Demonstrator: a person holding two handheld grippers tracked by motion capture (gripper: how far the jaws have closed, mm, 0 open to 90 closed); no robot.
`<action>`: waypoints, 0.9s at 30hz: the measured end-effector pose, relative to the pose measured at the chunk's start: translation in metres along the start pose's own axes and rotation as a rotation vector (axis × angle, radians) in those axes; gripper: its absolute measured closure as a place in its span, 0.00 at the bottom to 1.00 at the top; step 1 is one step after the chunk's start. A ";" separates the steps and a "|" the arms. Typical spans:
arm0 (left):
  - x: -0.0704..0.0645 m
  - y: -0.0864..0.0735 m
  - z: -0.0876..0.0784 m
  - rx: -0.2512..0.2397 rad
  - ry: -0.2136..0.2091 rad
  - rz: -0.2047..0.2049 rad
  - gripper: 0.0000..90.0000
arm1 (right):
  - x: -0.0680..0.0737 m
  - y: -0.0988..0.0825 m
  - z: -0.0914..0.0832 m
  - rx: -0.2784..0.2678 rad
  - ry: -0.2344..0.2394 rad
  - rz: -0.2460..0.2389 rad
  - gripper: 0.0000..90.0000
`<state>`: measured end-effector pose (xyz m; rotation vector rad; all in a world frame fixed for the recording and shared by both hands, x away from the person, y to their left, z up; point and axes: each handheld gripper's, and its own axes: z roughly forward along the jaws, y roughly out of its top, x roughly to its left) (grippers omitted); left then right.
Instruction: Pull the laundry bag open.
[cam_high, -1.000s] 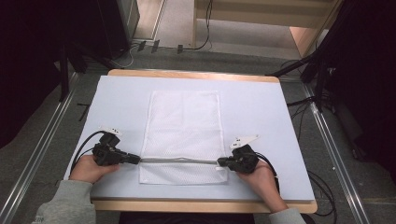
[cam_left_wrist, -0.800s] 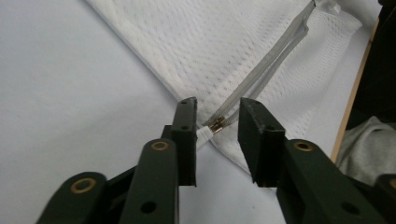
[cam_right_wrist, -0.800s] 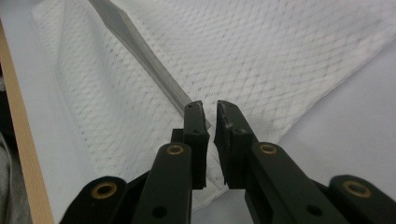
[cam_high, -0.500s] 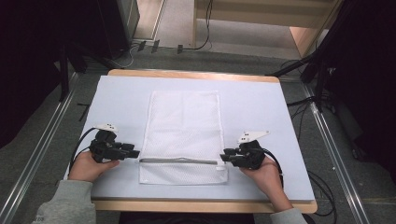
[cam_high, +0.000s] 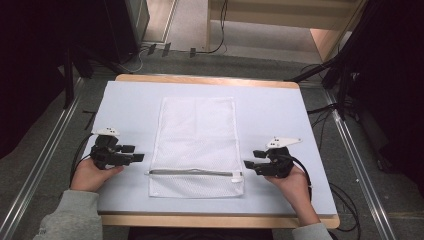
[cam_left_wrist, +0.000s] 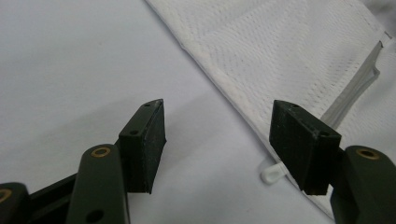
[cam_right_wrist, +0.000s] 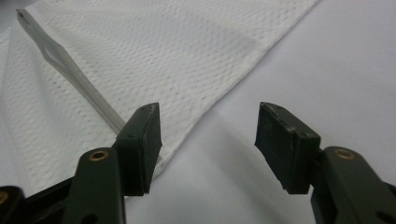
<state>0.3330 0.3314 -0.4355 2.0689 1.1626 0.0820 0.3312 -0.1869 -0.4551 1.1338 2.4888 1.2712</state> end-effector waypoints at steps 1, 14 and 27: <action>0.001 0.000 0.000 -0.004 0.001 0.001 0.41 | -0.002 -0.001 -0.001 -0.004 -0.007 0.006 0.44; 0.011 0.002 -0.001 -0.013 0.065 -0.010 0.38 | -0.027 -0.011 -0.015 -0.042 -0.098 0.071 0.39; 0.013 0.002 -0.001 -0.017 0.076 -0.026 0.36 | -0.036 -0.017 -0.013 -0.021 -0.139 0.102 0.34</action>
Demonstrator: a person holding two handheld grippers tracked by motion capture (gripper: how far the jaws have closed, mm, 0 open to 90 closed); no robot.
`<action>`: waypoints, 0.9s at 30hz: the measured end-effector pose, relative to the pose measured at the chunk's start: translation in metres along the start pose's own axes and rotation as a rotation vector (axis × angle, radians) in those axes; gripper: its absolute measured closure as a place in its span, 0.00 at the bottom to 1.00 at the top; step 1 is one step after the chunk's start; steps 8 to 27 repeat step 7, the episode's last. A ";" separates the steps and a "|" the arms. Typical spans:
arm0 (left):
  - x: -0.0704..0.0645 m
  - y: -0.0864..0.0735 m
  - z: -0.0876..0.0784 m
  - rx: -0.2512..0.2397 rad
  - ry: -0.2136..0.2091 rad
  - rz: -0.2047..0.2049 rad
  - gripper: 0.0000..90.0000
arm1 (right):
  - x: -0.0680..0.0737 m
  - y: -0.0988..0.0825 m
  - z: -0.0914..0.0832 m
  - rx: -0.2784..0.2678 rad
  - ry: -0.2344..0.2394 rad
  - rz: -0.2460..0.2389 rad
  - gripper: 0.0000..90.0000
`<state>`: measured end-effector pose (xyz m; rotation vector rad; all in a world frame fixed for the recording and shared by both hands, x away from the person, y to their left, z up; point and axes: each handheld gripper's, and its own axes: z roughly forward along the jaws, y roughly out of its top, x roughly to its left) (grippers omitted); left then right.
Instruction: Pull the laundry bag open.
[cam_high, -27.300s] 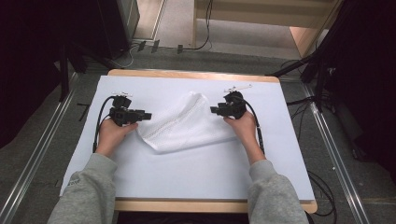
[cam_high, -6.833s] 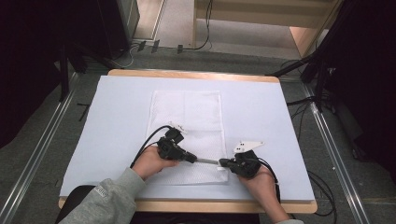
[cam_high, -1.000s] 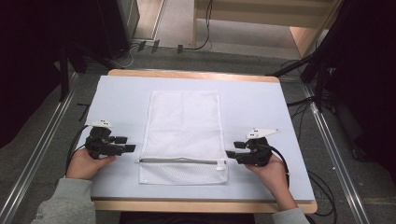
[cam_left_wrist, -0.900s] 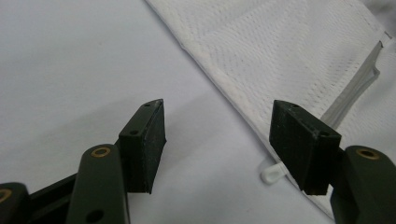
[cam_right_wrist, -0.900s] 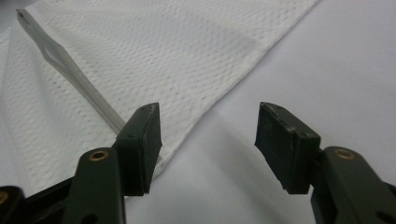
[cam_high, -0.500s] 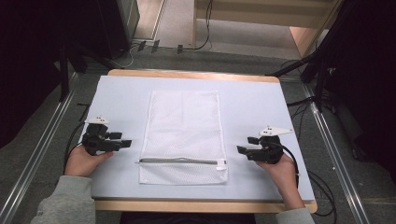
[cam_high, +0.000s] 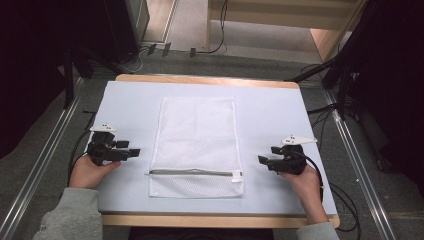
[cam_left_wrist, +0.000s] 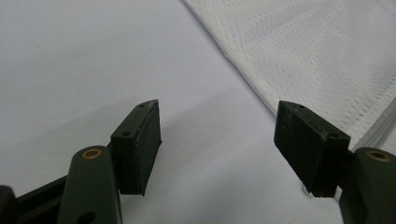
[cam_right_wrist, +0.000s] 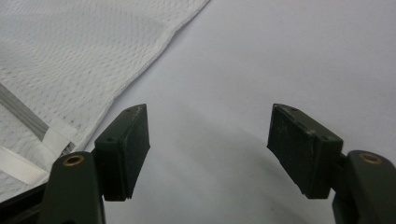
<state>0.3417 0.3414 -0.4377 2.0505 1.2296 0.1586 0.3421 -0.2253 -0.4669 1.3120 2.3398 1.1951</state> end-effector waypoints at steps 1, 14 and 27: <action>0.000 0.000 0.000 0.001 0.005 -0.002 0.35 | 0.000 0.000 0.000 0.002 -0.001 0.000 0.33; 0.001 0.000 0.000 -0.008 0.013 -0.006 0.32 | 0.000 -0.001 0.003 -0.013 0.010 -0.032 0.24; 0.001 0.000 0.000 -0.008 0.013 -0.006 0.32 | 0.000 -0.001 0.003 -0.013 0.010 -0.032 0.24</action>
